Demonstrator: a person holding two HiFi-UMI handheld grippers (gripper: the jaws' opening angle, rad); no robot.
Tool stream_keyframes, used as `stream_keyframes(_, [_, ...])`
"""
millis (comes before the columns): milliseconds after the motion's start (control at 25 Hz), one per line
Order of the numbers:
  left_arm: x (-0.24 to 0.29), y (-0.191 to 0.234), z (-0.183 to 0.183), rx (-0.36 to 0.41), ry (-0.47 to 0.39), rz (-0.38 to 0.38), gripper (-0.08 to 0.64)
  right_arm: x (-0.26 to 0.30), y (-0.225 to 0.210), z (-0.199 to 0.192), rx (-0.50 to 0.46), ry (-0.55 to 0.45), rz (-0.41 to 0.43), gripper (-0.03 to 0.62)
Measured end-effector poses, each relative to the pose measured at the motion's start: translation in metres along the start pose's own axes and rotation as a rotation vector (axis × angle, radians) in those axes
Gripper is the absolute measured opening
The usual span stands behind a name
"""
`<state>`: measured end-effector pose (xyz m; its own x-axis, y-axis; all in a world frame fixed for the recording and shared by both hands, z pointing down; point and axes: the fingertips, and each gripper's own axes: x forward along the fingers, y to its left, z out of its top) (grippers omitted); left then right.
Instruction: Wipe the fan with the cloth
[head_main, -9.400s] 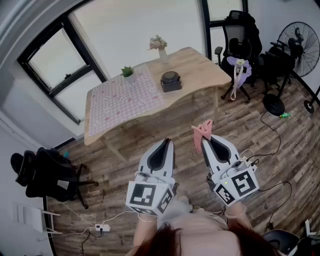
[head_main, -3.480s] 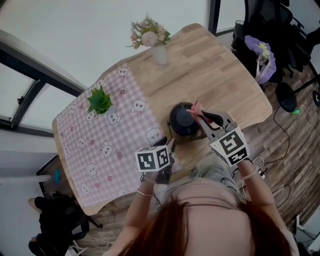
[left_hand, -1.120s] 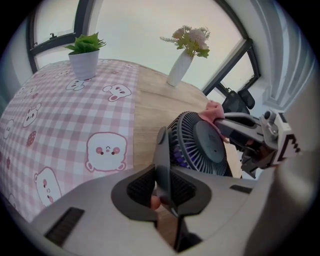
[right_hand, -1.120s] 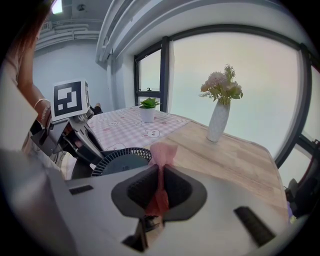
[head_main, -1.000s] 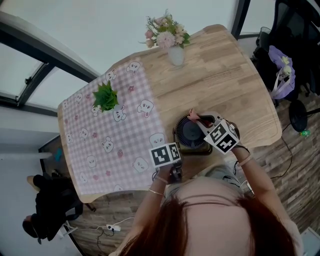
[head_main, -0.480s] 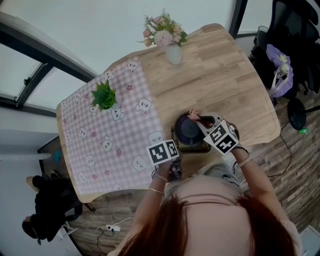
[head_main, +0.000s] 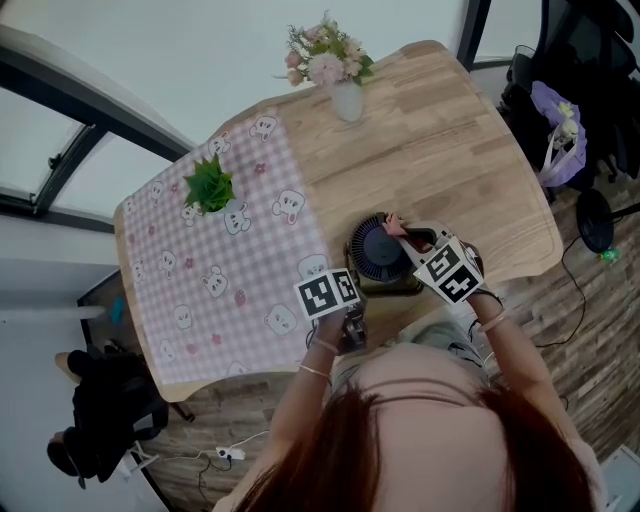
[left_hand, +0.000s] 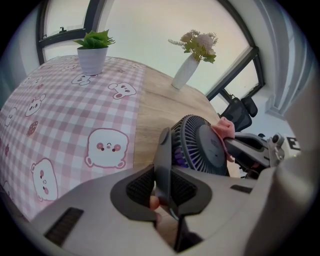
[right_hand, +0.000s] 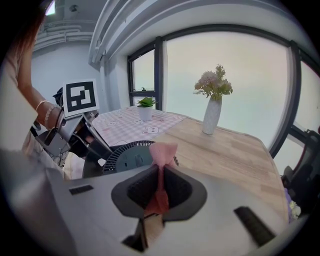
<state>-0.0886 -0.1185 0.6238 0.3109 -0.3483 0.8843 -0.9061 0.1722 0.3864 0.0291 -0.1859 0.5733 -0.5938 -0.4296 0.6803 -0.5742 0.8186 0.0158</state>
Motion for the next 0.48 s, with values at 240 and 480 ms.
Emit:
stream_keyframes(240, [-0.0002,-0.0002,-0.0011,-0.002,0.002,-0.002,0.066,-0.0053,0.0047,-0.0073,0.011,0.012,-0.002,0.029])
stream_keyframes(480, [-0.0004,-0.0009,-0.0014,-0.002,0.0,-0.003,0.066,-0.01,0.0097,-0.011,0.017,0.026,-0.004,0.029])
